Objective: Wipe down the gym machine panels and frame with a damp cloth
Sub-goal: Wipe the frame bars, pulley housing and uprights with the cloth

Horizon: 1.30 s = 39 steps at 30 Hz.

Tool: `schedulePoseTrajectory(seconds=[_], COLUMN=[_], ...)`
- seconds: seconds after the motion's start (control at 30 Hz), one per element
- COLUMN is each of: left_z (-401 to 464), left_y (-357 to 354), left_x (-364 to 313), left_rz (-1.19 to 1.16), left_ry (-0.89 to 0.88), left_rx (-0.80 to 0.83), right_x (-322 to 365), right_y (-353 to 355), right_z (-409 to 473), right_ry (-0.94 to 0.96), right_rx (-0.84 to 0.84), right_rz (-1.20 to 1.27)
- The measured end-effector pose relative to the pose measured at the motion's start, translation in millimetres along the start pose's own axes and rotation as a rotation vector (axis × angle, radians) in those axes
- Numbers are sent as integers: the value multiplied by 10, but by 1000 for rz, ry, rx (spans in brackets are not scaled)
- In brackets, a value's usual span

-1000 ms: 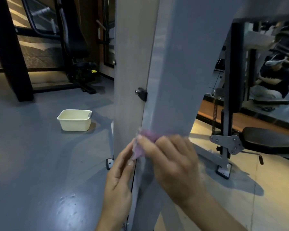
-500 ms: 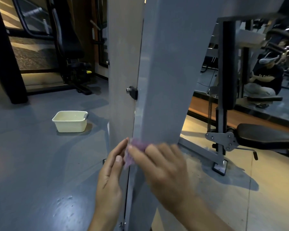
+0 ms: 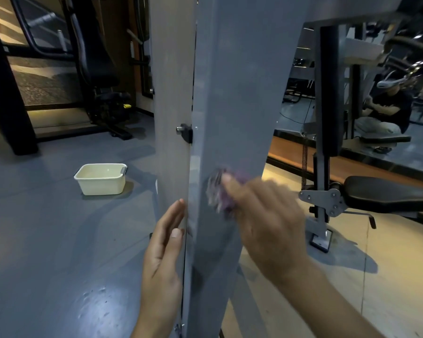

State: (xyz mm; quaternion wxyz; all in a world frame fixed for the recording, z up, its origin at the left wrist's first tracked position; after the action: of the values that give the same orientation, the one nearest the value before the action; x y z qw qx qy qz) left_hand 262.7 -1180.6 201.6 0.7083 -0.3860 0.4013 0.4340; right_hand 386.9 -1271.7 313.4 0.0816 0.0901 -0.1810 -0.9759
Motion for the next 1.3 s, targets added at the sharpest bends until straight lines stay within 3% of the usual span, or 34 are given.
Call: schedulePoseTrajectory(seconds=[0.17,0.4,0.63,0.83,1.03,1.13,1.3], left_z=[-34,-50,-76,-79,-59,-51,-58], left_y=[-31,-22,-35,-39,8,-2,-31], left_x=[-35,-45,-63,-61,42,41,9], left_rz=[6,33,35,50,44,42,56], left_ry=[2,7,-16,7,44,43,60], left_rx=[-7,17,38,44,64,69,61], right_x=[120,-192,-43,-458,-311,-316,-516], right_y=[-247,155,-224,209,-208,-222,53], right_z=[-657,104,-874,21,-976,-1096,-270], right_ry=[99,-13,-4,-200,-516,-573,-572], right_rx=[269,-59,307,4,213,259,-41], right_rz=[-47,-62,-44,40,309,394,386])
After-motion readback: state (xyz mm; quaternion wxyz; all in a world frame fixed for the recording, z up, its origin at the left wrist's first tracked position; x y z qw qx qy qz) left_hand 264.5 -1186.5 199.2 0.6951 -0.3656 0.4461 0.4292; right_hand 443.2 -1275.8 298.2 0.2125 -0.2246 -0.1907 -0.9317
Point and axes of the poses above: each hand's wrist, its own z-axis towards the middle knuckle, its own y-axis out of the back of the hand, x = y × z, the point moved 6 cm from there along z, towards the middle knuckle, and after that the axes turned 8 degrees about z, right-handed, at the moved point
